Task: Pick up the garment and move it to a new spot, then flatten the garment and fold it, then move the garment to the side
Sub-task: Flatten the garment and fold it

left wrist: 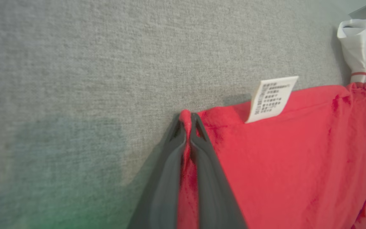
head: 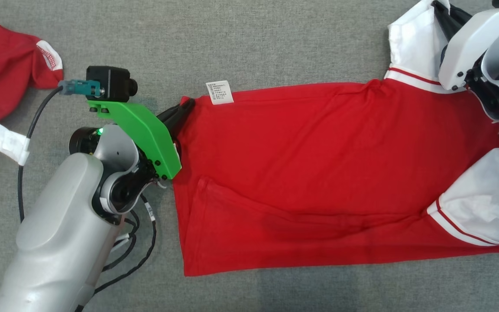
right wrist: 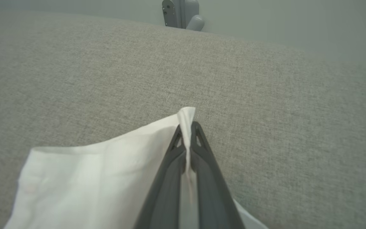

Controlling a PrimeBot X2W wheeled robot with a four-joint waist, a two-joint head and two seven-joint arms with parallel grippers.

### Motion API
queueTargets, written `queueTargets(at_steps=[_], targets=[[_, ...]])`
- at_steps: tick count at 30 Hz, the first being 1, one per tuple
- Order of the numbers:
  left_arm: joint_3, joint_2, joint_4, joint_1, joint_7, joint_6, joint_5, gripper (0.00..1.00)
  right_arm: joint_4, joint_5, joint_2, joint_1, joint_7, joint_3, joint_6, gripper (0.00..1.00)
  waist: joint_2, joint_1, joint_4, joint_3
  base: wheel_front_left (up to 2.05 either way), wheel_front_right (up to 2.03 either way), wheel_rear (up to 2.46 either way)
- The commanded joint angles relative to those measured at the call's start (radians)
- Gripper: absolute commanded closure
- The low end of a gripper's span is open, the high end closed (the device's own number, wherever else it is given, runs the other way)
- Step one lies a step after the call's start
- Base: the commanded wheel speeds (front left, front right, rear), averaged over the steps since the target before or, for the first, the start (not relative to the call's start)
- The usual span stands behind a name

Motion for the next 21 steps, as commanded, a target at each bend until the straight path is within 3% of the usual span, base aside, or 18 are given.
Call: queueTargets(at_steps=[1, 12, 21], targets=[[-0.029, -0.012, 0.032, 0.062, 0.011, -0.006, -0.013, 1.0, -0.004, 0.036, -0.014, 0.016, -0.041, 0.013, -0.002, 1.0, 0.0045, -0.0001, -0.02, -0.03, 0.0, 0.0, 0.0], [0.022, 0.07, -0.096, 0.172, -0.092, 0.01, 0.006, 1.0, -0.234, 0.259, -0.156, 0.248, -0.186, 0.037, -0.001, 1.0, 0.0045, -0.0001, -0.074, -0.176, 0.0, 0.0, 0.0], [0.055, 0.161, -0.365, 0.477, -0.159, 0.101, -0.012, 1.0, -0.525, 0.367, -0.253, 0.65, -0.26, -0.077, -0.001, 1.0, 0.0045, -0.0001, -0.129, -0.277, 0.0, 0.0, 0.0]])
